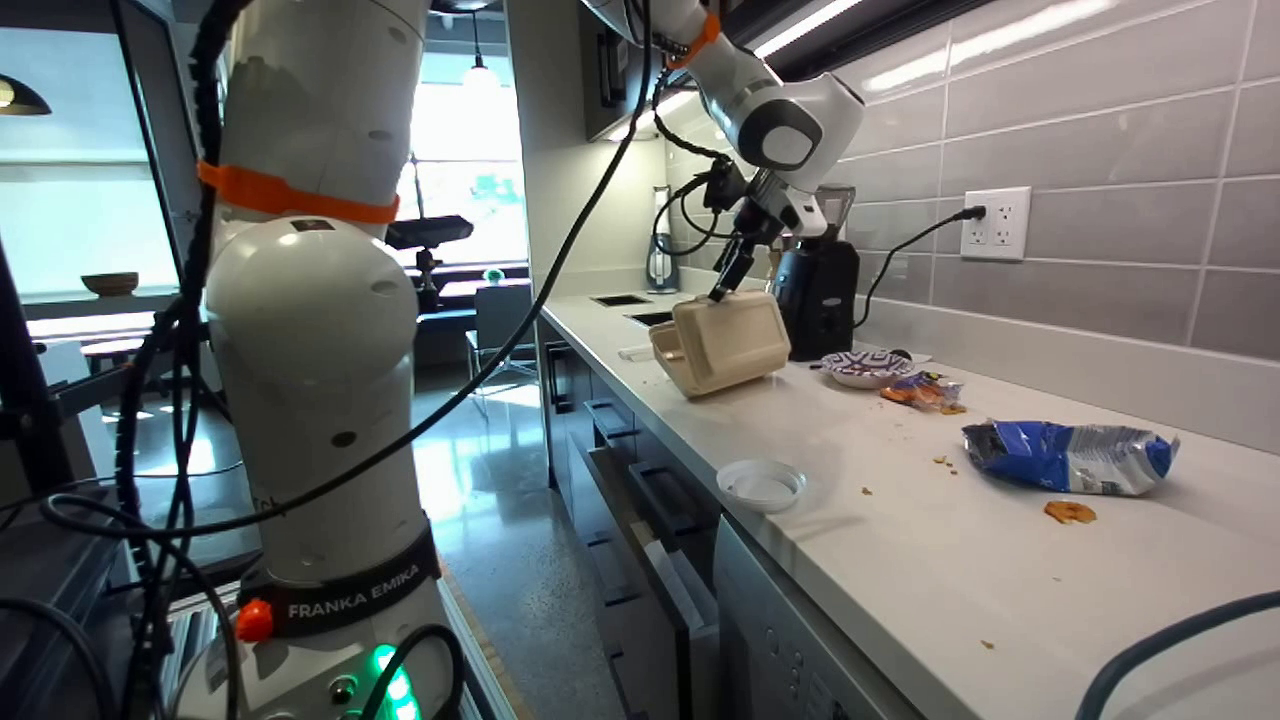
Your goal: Close the takeaway pack
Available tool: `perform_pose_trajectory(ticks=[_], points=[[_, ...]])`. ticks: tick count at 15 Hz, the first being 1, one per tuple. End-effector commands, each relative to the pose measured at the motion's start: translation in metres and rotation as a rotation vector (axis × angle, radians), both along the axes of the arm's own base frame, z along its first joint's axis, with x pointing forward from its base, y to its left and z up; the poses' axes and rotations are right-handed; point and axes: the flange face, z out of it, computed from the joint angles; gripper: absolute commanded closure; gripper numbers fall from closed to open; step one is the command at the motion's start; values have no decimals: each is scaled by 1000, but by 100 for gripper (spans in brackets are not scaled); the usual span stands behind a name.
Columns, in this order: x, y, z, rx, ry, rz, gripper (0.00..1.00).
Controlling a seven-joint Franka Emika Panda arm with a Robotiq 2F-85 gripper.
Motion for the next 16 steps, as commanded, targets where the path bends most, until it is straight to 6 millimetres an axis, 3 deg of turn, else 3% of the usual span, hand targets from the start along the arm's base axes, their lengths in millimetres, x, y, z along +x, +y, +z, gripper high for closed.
perform_pose_trajectory(ticks=[1,6,16], points=[[2,12,-8,-16,34,59,0],[3,26,-22,-50,52,92,0],[14,40,-31,-111,37,123,0]])
